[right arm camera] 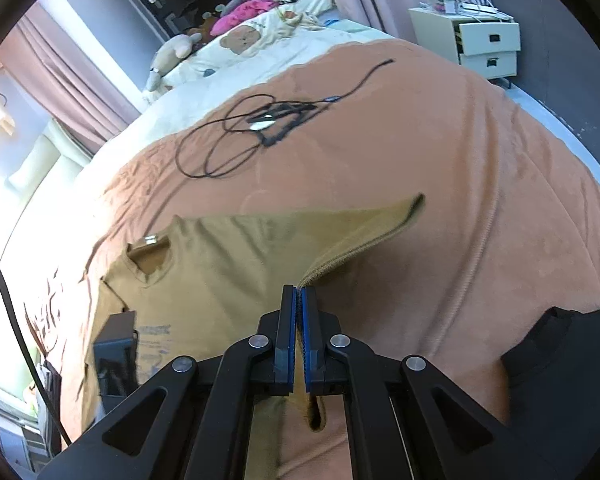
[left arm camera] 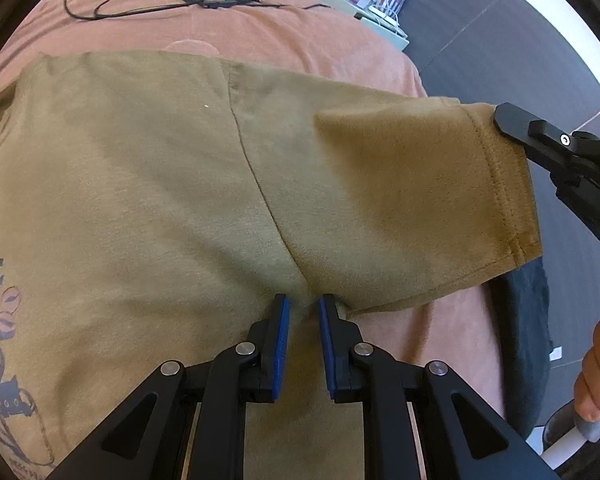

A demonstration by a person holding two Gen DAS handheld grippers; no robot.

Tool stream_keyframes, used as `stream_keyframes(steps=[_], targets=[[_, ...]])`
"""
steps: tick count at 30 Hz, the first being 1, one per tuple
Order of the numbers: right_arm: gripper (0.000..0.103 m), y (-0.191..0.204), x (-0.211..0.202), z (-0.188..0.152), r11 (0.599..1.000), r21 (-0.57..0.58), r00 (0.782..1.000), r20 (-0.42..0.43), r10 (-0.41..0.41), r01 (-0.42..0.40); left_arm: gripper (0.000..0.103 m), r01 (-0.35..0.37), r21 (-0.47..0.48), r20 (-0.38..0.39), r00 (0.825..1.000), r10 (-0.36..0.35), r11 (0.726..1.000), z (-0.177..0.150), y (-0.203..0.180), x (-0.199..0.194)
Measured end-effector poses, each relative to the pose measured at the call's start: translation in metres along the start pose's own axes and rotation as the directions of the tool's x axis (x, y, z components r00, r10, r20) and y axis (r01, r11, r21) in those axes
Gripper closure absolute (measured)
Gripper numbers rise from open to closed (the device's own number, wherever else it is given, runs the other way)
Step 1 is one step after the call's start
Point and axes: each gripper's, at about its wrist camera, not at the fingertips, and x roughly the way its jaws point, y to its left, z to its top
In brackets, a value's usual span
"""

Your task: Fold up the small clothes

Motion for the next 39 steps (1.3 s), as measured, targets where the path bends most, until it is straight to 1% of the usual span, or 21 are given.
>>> stream_keyframes(steps=[3, 7, 8, 16, 22, 26, 28, 32, 34, 35, 36, 37, 38, 39], targets=[[0.103, 0.011, -0.002, 0.000, 1.000, -0.022, 1.000, 0.003, -0.002, 0.002, 0.086, -0.021, -0.009, 0.017, 1.000, 0.021, 1.000, 0.000, 0.010, -0.015], [0.103, 0.027, 0.001, 0.001, 0.999, -0.033, 1.000, -0.001, 0.009, -0.009, 0.086, -0.039, -0.052, 0.047, 0.998, 0.041, 0.998, 0.000, 0.033, -0.039], [0.103, 0.031, 0.002, 0.001, 0.999, -0.037, 1.000, -0.003, 0.011, -0.011, 0.086, -0.052, -0.062, 0.055, 0.997, 0.055, 0.997, 0.000, 0.041, -0.046], [0.103, 0.067, 0.013, 0.001, 0.996, -0.080, 0.999, -0.017, 0.036, -0.037, 0.086, -0.096, -0.121, 0.099, 0.989, 0.108, 0.988, -0.013, 0.083, -0.088], [0.103, 0.088, 0.037, -0.005, 0.993, -0.106, 0.997, -0.058, 0.046, -0.052, 0.086, -0.118, -0.160, 0.115, 0.984, 0.137, 0.980, -0.023, 0.113, -0.110], [0.103, 0.100, 0.056, -0.011, 0.991, -0.119, 0.994, -0.092, 0.051, -0.062, 0.086, -0.127, -0.176, 0.117, 0.982, 0.149, 0.976, -0.028, 0.127, -0.119], [0.103, 0.107, 0.068, -0.015, 0.987, -0.138, 0.990, -0.131, 0.061, -0.079, 0.086, -0.130, -0.182, 0.119, 0.981, 0.154, 0.975, -0.030, 0.134, -0.123], [0.102, 0.119, 0.079, -0.016, 0.985, -0.157, 0.986, -0.163, 0.038, -0.064, 0.086, -0.135, -0.198, 0.122, 0.979, 0.161, 0.971, -0.033, 0.142, -0.129], [0.093, 0.120, 0.080, -0.014, 0.985, -0.164, 0.985, -0.168, 0.031, -0.059, 0.086, -0.136, -0.199, 0.123, 0.979, 0.163, 0.971, -0.033, 0.143, -0.131], [0.071, 0.120, 0.079, -0.013, 0.984, -0.170, 0.987, -0.161, 0.025, -0.052, 0.086, -0.137, -0.197, 0.124, 0.979, 0.164, 0.971, -0.033, 0.143, -0.132], [0.042, 0.120, 0.077, -0.013, 0.984, -0.175, 0.989, -0.149, 0.016, -0.042, 0.086, -0.138, -0.196, 0.125, 0.978, 0.165, 0.971, -0.033, 0.142, -0.132], [0.033, 0.120, 0.073, -0.013, 0.984, -0.176, 0.991, -0.130, 0.014, -0.037, 0.086, -0.139, -0.195, 0.125, 0.978, 0.166, 0.971, -0.032, 0.142, -0.133], [0.030, 0.120, 0.071, -0.014, 0.984, -0.172, 0.993, -0.119, 0.017, -0.038, 0.086, -0.140, -0.194, 0.126, 0.978, 0.166, 0.971, -0.032, 0.142, -0.133], [0.030, 0.118, 0.070, -0.013, 0.986, -0.160, 0.992, -0.120, 0.025, -0.044, 0.086, -0.140, -0.193, 0.127, 0.978, 0.166, 0.971, -0.031, 0.140, -0.133]])
